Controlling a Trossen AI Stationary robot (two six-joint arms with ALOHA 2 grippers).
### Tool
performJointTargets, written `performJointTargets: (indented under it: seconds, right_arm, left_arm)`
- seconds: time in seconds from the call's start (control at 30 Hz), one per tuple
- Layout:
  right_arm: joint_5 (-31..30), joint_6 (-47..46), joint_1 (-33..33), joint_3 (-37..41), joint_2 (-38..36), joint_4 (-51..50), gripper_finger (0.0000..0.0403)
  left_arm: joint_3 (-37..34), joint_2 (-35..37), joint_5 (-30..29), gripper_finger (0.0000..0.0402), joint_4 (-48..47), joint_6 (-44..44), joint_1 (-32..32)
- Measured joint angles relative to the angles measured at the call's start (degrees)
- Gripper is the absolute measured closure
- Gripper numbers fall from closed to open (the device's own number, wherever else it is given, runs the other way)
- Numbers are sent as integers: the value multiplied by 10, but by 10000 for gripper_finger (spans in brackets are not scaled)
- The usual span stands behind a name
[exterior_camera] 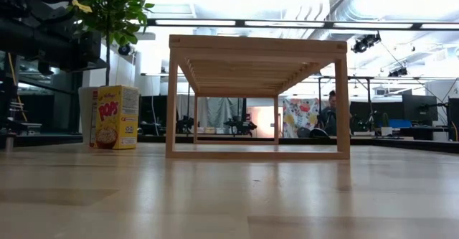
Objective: Stack cereal on shelf
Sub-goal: Put the violet cereal box on the shelf aligned with the other violet cereal box
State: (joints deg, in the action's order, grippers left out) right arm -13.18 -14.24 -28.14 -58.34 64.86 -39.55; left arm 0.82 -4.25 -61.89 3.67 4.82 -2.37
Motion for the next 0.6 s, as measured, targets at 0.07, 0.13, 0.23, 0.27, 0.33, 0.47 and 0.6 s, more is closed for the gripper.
performJointTargets:
  seconds: [0.07, 0.13, 0.23, 0.27, 0.33, 0.47, 0.6]
  right_arm:
    - [21, 9, 6, -18, 15, -27, 178]
    - [64, 10, 11, -40, 29, -48, 178]
    - [120, -11, 8, -68, 54, -69, 178]
    - [134, -16, 2, -79, 64, -79, 178]
    - [156, -20, -12, -100, 89, -123, 178]
    - [169, -18, -45, -139, 142, -225, 178]
    - [176, -16, -80, -155, 179, -248, 178]
  left_arm:
    - [0, 0, 0, 398, 0, 0, 0]
    - [0, 0, 0, 398, 0, 0, 0]
    - [0, 0, 0, 398, 0, 0, 0]
    - [0, 0, 0, 398, 0, 0, 0]
    - [0, 0, 0, 398, 0, 0, 0]
    - [0, 0, 0, 398, 0, 0, 0]
    - [0, 0, 0, 398, 0, 0, 0]
